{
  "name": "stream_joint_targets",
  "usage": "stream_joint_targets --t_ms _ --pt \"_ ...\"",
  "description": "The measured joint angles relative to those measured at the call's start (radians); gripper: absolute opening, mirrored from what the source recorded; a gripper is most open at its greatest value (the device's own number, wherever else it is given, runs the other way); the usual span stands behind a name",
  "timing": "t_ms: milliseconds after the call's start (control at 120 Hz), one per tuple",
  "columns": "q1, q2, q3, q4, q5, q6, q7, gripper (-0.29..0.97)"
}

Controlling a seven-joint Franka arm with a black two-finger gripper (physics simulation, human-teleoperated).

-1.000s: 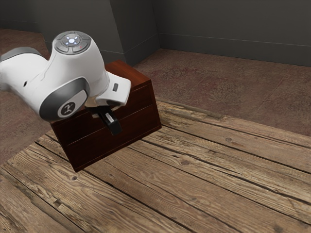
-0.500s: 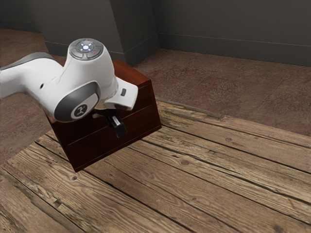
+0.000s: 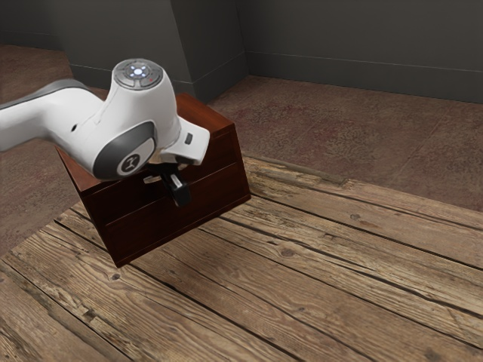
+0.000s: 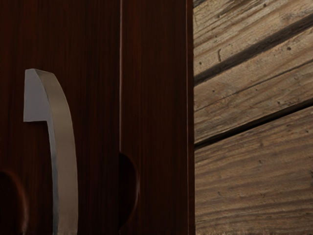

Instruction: Pull the drawer handle with one arm to open the drawer

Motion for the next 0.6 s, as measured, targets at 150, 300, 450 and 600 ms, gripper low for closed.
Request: stream_joint_targets --t_ms 150,300,450,600 --pt "0.003 0.008 0.002 0.001 -0.001 0.002 0.004 0.74" --pt "-0.002 0.016 0.0 0.0 -0.002 0.003 0.008 0.68" --pt "0.004 0.023 -0.002 -0.001 0.0 0.005 0.009 0.68" --pt "0.007 0.024 -0.006 0.0 0.0 0.008 0.01 0.67"
